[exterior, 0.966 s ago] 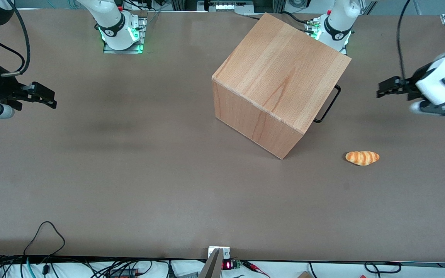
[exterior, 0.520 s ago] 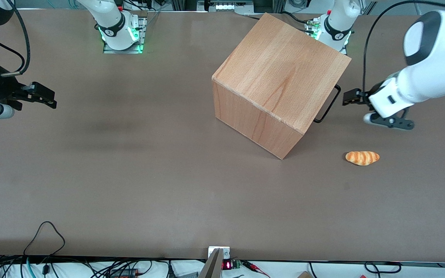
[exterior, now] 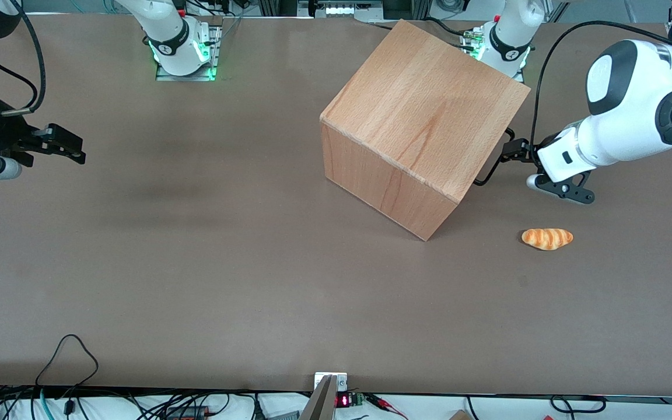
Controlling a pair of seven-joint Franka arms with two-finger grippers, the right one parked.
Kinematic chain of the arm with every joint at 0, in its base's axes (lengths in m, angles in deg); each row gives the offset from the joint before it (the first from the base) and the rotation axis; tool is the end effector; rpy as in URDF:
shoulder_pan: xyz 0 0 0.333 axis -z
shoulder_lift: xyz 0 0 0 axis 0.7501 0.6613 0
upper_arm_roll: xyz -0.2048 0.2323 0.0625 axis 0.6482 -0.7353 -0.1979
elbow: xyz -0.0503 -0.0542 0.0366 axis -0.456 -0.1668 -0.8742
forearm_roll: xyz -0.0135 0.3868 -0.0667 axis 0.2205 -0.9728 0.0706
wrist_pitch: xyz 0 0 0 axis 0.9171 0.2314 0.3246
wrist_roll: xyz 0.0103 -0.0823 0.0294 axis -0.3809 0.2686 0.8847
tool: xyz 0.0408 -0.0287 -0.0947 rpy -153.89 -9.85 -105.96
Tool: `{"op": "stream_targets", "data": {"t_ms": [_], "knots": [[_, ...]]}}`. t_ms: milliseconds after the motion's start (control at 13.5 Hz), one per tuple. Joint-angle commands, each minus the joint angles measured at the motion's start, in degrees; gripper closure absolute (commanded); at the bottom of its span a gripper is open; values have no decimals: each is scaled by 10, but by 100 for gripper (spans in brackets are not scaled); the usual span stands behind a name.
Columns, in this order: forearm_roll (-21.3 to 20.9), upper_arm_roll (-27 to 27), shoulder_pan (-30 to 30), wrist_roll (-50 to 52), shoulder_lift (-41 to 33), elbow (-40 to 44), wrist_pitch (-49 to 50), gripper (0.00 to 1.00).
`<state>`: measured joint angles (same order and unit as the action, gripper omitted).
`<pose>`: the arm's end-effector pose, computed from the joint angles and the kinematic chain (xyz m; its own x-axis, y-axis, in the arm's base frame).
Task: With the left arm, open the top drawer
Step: 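Move the left gripper toward the black drawer handle on the wooden cabinet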
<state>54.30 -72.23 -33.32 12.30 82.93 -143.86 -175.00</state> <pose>0.5419 -0.0782 0.4255 0.9418 -0.2638 -0.2082 -0.2163 -0.9500 0.2251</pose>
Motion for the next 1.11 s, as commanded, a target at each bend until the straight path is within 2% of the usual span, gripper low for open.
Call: {"op": "stream_targets", "data": {"t_ms": [0,446,892,1041], "knots": [[32,-2,1,-26,-2,-18,-10,0],[44,-2,2,-32,-1,-29,-18,0],[46,-1,2,-126,5,-46,-43,0],[46,-2,2,-187,13,-46,-55,0]]}}
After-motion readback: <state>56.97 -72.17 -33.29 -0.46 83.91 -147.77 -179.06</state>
